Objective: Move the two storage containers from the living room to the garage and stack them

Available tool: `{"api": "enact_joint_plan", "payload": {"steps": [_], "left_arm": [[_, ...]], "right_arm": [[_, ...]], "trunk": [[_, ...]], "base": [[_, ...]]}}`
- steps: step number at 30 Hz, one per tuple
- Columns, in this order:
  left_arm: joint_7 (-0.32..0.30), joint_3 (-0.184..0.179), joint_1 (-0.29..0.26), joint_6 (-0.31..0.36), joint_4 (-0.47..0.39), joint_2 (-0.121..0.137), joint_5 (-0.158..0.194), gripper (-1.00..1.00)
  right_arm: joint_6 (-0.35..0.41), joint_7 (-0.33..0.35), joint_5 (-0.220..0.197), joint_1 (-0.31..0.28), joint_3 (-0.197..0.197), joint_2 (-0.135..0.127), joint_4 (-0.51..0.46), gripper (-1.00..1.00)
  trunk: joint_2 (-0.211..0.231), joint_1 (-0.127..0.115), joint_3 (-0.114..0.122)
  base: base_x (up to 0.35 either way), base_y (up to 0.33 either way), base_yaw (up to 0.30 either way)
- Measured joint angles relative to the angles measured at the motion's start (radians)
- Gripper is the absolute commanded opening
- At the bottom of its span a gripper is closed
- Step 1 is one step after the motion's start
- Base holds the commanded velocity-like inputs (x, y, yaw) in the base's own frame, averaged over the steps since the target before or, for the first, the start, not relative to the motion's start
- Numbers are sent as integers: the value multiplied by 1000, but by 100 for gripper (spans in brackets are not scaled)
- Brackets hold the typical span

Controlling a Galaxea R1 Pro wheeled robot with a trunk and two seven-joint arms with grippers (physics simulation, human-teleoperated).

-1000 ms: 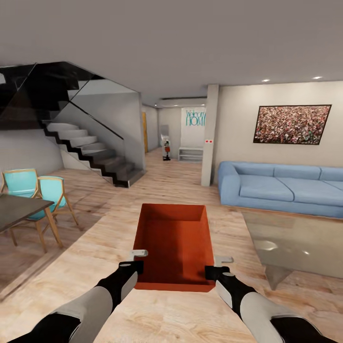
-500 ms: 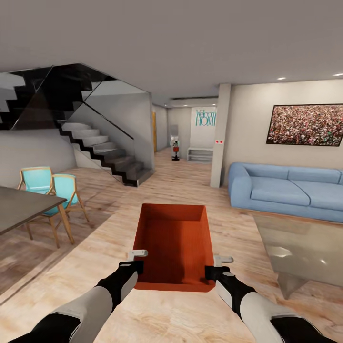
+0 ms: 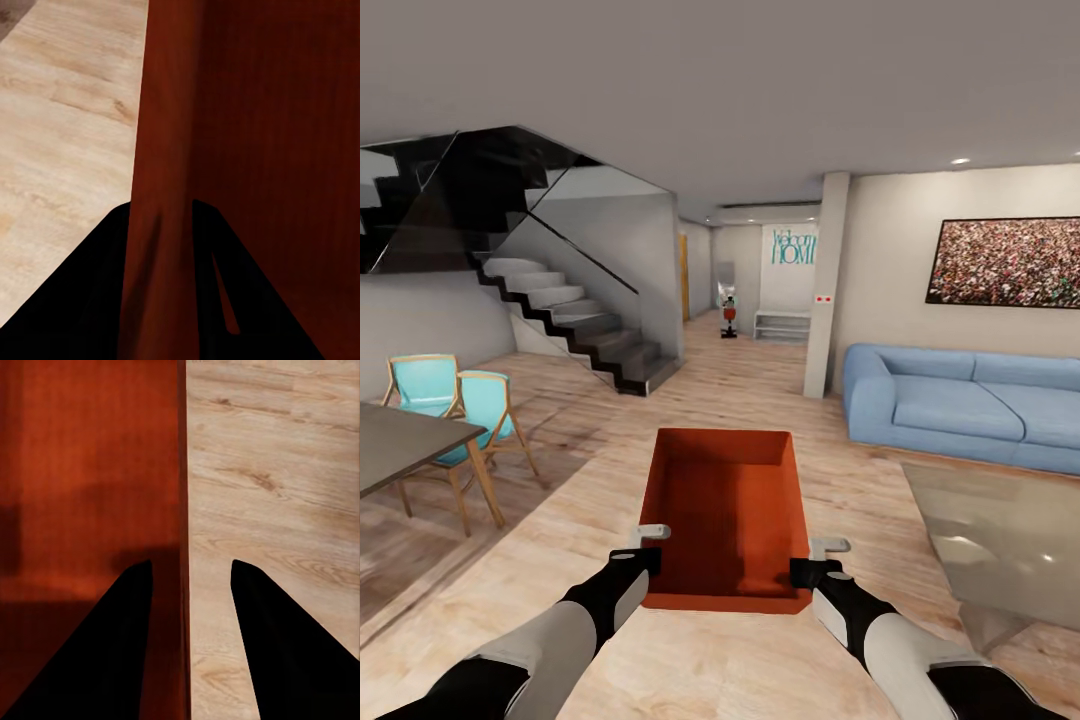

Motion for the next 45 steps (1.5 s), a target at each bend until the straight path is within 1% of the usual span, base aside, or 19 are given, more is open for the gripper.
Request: {"api": "enact_joint_plan", "payload": {"steps": [8, 40, 45], "left_arm": [[-1, 0, 0, -8, 1, 0, 1, -100], [-1, 0, 0, -3, 1, 0, 0, -100], [0, 1, 0, 2, 0, 0, 0, -100]], "right_arm": [[-5, 0, -1, 0, 1, 0, 0, -100], [-1, 0, 0, 0, 1, 0, 0, -100], [2, 0, -1, 0, 1, 0, 0, -100]], "trunk": [[0, 0, 0], [0, 0, 0], [0, 0, 0]], "base": [[322, 0, 0], [322, 0, -1], [322, 0, -152]]}}
